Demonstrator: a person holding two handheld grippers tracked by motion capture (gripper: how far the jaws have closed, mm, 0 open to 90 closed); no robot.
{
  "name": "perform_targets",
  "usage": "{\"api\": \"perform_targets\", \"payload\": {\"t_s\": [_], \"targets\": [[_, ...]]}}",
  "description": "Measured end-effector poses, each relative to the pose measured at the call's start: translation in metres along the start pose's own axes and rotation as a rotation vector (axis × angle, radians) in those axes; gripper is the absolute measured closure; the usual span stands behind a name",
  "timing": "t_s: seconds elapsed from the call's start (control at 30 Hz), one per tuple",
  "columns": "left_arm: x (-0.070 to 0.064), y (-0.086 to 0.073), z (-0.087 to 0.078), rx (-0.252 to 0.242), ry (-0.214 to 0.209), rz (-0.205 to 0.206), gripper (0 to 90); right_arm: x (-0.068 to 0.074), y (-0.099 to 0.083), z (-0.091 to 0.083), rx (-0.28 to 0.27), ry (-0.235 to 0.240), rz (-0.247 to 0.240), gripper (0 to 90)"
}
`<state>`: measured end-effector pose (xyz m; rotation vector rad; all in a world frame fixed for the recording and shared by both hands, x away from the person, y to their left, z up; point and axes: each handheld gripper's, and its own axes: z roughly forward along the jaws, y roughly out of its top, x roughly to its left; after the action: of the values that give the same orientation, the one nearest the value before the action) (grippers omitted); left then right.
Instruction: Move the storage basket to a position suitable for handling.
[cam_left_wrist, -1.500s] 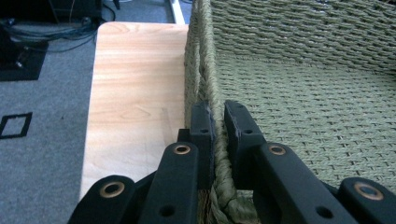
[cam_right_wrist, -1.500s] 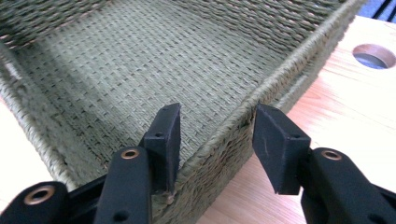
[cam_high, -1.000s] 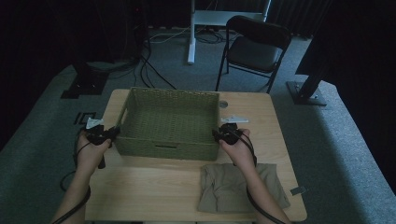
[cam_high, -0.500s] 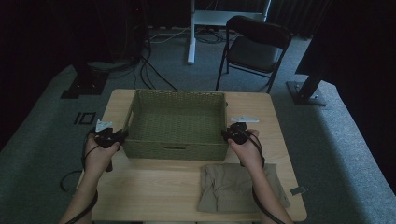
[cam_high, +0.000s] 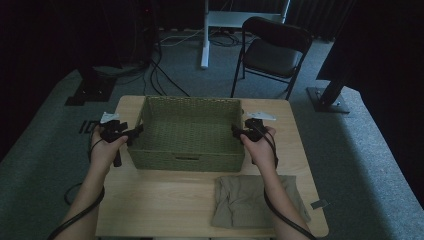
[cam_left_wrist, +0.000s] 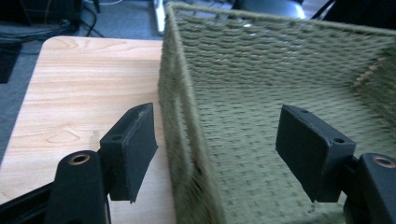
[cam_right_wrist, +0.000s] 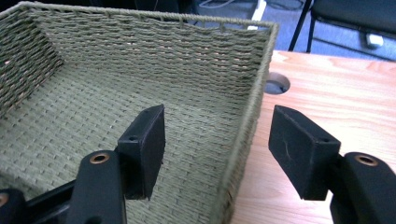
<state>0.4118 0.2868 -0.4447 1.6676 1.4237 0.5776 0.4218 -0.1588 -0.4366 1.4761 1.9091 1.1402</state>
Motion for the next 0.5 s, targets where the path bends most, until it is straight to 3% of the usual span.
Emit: {"api": "perform_targets", "payload": {"t_s": [0.1,0.13,0.23,0.33,0.4,0.5], "targets": [[0.003,0.002,0.012,0.022,0.003,-0.007,29.5,0.001,0.0,0.012,0.011,-0.01,0.015,37.4],[0.003,0.001,0.016,0.021,0.005,-0.015,31.9,0.001,-0.001,0.017,0.012,-0.029,-0.001,37.9],[0.005,-0.001,0.025,-0.008,0.019,-0.057,34.0,-0.001,-0.006,0.028,0.022,-0.057,0.004,38.1],[0.007,-0.005,0.034,-0.005,0.03,-0.031,35.1,-0.003,-0.012,0.037,0.077,-0.078,0.055,38.2],[0.006,-0.008,0.039,0.01,0.009,-0.065,35.6,-0.004,-0.015,0.041,0.081,-0.066,0.056,42.3],[0.006,-0.01,0.043,0.028,0.022,-0.048,41.2,-0.006,-0.018,0.046,0.138,-0.046,0.076,48.1]]}}
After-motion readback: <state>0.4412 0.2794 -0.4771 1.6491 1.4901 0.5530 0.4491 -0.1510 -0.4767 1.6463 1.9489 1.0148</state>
